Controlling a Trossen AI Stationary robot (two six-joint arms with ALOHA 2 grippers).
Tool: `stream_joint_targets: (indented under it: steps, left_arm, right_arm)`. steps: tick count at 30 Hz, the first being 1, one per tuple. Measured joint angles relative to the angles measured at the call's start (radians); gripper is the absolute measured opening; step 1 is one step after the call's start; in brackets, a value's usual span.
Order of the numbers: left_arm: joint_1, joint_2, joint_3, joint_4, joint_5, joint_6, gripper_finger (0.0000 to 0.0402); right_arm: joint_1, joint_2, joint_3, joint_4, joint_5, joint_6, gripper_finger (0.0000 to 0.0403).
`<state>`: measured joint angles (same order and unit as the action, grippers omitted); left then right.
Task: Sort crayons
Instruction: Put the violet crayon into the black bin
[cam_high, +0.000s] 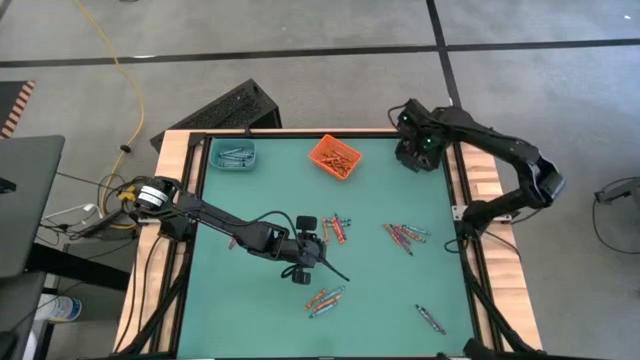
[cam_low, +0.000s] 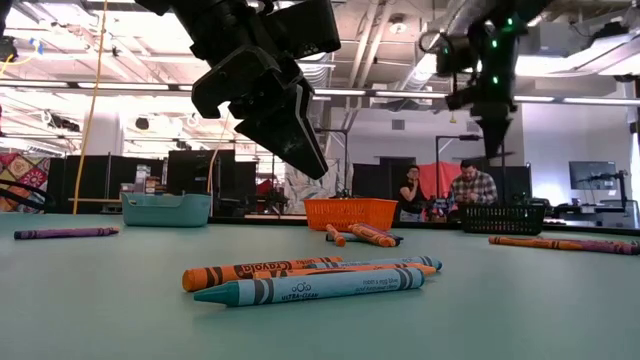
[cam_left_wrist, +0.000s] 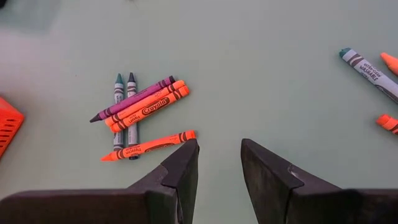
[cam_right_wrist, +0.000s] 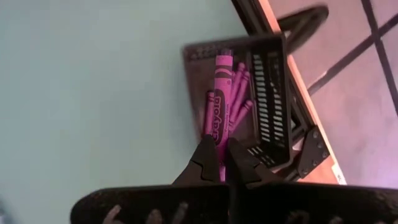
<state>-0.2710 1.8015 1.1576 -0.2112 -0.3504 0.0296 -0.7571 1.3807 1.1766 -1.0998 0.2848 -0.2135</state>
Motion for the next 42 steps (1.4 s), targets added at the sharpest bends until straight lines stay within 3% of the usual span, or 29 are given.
stream_joint_targets:
  steps: [9, 16, 28, 42]
  left_arm:
    - [0.000, 0.000, 0.000, 0.000, 0.000, 0.000, 0.0112]
    - [0.000, 0.000, 0.000, 0.000, 0.000, 0.000, 0.0112]
    - [0.000, 0.000, 0.000, 0.000, 0.000, 0.000, 0.0112]
    - [0.000, 0.000, 0.000, 0.000, 0.000, 0.000, 0.0112]
  right_arm:
    - [-0.200, 0.000, -0.137, 0.188, -0.077, -0.112, 0.0000]
    - [-0.282, 0.000, -0.199, 0.289, -0.090, -0.152, 0.0000]
    - [-0.315, 0.000, -0.206, 0.303, -0.159, -0.154, 0.0019]
    - [-0.315, 0.000, -0.206, 0.316, -0.157, -0.127, 0.0088]
